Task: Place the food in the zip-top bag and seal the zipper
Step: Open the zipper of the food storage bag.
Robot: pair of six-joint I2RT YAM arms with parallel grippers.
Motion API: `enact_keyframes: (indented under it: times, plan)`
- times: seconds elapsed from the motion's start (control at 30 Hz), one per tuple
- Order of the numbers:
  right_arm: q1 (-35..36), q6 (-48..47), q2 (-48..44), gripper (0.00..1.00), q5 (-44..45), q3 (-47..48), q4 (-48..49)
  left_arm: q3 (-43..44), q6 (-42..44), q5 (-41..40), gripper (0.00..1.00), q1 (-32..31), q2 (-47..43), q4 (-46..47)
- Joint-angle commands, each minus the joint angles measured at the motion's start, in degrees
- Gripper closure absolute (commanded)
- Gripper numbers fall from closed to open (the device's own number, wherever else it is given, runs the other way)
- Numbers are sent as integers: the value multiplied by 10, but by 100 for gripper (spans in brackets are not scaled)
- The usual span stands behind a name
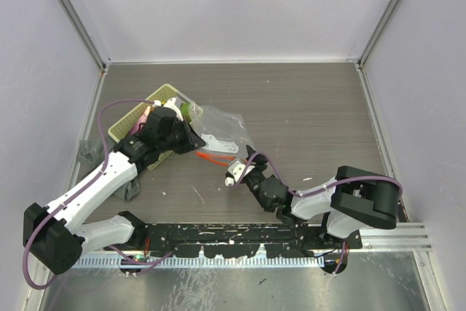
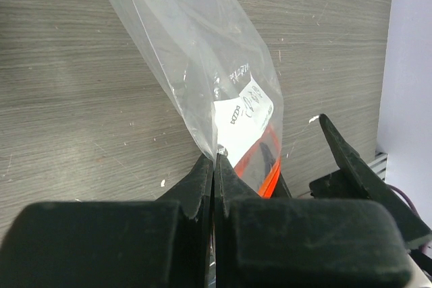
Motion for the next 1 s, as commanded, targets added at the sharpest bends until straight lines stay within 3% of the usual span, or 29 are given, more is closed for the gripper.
enact_keyframes:
  times: [0.0, 0.3, 0.5, 0.73, 0.97]
  plan:
    - [-4, -18, 41, 39, 18, 2, 94, 25, 4, 32, 100, -1, 4, 14]
    - [-7, -33, 79, 63, 25, 11, 160, 25, 0, 35, 100, -1, 8, 16]
    - [-7, -15, 27, 99, 24, 22, 76, 27, 3, 11, 88, -1, -5, 17]
    - [-7, 47, -42, 99, 38, 66, -84, 30, 13, -33, 61, -1, -43, 6]
    - [-7, 150, -87, 99, 92, 157, -319, 15, 20, -109, 30, -1, -120, -7]
